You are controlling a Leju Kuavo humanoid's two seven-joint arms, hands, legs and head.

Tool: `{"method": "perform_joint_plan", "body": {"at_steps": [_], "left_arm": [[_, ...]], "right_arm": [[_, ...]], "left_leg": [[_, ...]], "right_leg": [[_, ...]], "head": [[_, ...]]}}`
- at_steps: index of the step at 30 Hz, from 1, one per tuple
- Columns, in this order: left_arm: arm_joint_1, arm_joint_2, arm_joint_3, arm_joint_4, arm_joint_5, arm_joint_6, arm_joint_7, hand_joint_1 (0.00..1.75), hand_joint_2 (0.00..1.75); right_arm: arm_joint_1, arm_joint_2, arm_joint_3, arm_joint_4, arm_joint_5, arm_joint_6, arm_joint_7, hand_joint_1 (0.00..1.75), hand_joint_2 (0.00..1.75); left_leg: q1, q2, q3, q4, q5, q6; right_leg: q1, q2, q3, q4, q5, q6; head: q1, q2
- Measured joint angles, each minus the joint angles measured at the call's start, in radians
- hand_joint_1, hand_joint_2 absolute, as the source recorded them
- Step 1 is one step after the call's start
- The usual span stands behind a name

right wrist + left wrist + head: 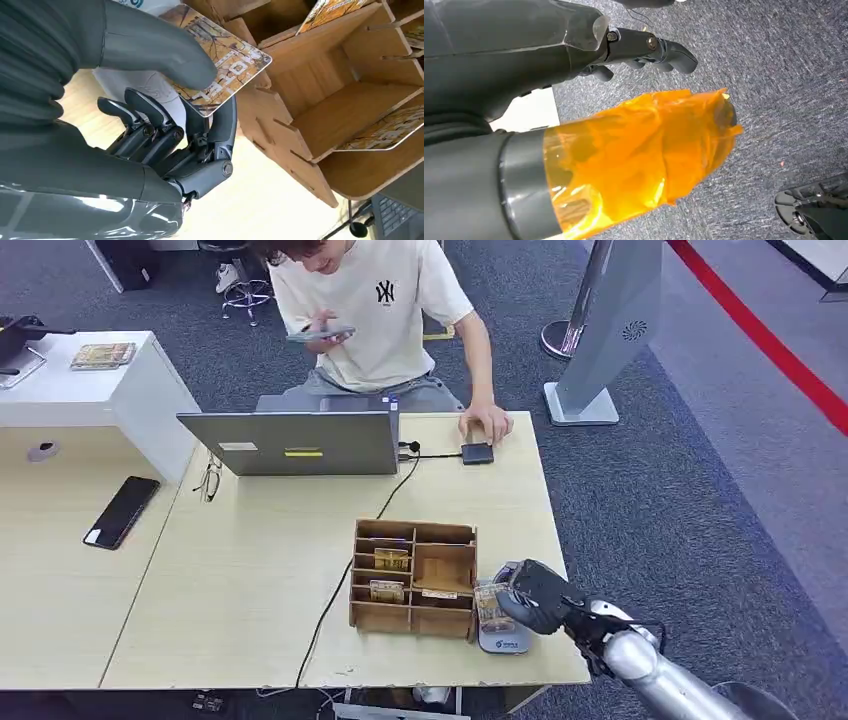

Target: Pass the card to the sensor for recognition and then transmit it.

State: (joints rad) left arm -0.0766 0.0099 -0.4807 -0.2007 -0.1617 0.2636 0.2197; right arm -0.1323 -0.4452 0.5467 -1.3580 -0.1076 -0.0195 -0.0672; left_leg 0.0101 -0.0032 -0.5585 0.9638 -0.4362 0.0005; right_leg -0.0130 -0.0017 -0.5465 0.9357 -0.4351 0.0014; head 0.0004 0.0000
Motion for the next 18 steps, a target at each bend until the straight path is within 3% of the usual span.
{"method": "perform_joint_plan", "body": {"at_steps": [18], "left_arm": [[0.000,0.000,0.000,0.000,0.000,0.005,-0.002,0.00,0.00]], "right_arm": [[0.000,0.055,-0.016,0.049,0.007,-0.016,-0.054,1.75,1.75]], "left_leg": [[0.000,0.000,0.000,0.000,0.000,0.000]], "right_leg": [[0.000,0.000,0.000,0.000,0.000,0.000]], "head": [[0.000,0.000]]}}
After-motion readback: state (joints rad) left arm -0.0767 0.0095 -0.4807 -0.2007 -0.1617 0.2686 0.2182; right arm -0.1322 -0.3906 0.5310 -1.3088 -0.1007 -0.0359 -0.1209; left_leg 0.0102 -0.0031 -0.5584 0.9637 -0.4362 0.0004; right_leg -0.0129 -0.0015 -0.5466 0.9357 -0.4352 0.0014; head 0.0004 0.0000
